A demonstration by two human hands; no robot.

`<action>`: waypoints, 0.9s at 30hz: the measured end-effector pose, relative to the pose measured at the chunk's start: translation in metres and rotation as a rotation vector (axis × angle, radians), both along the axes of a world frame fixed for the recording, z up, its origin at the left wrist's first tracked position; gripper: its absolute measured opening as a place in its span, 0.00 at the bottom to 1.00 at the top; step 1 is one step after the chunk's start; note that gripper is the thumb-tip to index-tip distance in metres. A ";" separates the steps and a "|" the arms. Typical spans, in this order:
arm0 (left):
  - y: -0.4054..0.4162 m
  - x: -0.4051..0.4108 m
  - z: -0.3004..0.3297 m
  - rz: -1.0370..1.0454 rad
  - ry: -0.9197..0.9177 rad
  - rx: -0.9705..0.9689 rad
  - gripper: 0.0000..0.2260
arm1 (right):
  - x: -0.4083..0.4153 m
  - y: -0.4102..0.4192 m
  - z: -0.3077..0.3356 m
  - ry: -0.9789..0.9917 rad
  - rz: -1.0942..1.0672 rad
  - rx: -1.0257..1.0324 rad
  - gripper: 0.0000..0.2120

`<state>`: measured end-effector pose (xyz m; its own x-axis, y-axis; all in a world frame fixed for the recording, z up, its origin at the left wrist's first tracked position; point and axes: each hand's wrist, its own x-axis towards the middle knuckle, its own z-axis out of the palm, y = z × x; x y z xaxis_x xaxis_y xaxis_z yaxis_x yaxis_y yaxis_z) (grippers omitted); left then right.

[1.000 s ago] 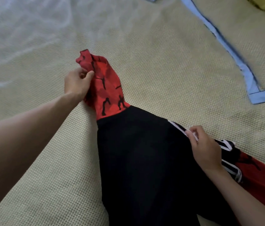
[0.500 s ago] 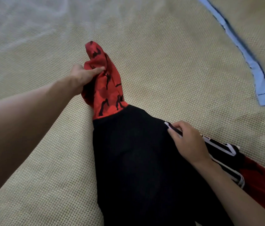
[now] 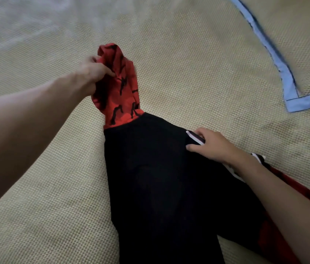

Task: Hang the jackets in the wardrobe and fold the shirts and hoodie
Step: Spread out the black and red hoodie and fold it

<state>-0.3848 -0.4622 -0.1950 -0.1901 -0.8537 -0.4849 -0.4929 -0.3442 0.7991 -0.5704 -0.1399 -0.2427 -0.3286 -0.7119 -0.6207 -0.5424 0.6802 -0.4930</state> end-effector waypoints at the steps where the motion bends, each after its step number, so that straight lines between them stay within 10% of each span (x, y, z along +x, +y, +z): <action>1: 0.005 -0.001 0.005 0.075 0.039 -0.068 0.20 | -0.002 -0.002 -0.002 0.002 0.014 -0.002 0.16; 7: 0.075 0.044 0.038 -0.157 0.332 -0.124 0.34 | -0.012 0.002 0.000 -0.035 0.033 -0.037 0.12; 10: 0.129 0.098 0.041 -0.688 0.176 -0.228 0.26 | -0.018 0.011 0.005 0.015 0.087 0.030 0.16; 14: 0.175 0.153 0.004 -1.471 -0.381 -0.365 0.40 | -0.039 0.042 0.021 0.088 0.130 0.143 0.28; 21: 0.209 0.101 0.006 -0.924 -0.473 -0.856 0.22 | -0.089 0.122 0.035 0.227 0.042 0.172 0.26; 27: 0.265 0.060 -0.065 -1.007 -0.744 -0.643 0.36 | -0.116 0.209 0.045 0.225 -0.387 -0.218 0.21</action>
